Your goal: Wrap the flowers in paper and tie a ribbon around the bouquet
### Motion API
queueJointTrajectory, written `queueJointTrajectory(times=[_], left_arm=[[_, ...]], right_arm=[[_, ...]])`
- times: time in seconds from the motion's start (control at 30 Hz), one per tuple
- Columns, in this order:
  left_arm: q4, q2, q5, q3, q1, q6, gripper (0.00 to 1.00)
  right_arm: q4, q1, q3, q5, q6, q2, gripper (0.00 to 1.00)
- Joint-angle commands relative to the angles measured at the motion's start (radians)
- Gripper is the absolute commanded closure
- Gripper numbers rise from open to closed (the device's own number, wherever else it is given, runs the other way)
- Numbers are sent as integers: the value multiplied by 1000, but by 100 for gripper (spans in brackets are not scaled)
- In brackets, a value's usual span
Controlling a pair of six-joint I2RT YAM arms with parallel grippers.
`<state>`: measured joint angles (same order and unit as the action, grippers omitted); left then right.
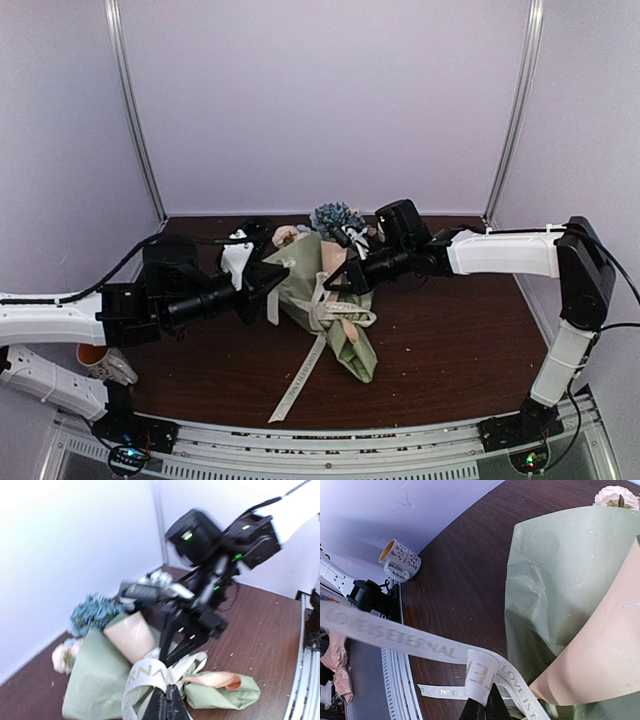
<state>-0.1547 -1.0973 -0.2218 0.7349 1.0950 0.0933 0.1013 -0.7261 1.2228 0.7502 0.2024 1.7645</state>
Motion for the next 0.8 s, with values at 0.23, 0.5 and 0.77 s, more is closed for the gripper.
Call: queueJointTrajectory(times=[0.23,0.5,0.77], left_arm=[[133,-326,527,482,69,-475,100],[189,-628,803,737,87,-553,100],[201,-802,750,852,133,-673,100]], right_arm=[[1,54,66,8,18,32,100],[50,69,88,21,-22,20,100],[87,80,90,24,-53,5,100]])
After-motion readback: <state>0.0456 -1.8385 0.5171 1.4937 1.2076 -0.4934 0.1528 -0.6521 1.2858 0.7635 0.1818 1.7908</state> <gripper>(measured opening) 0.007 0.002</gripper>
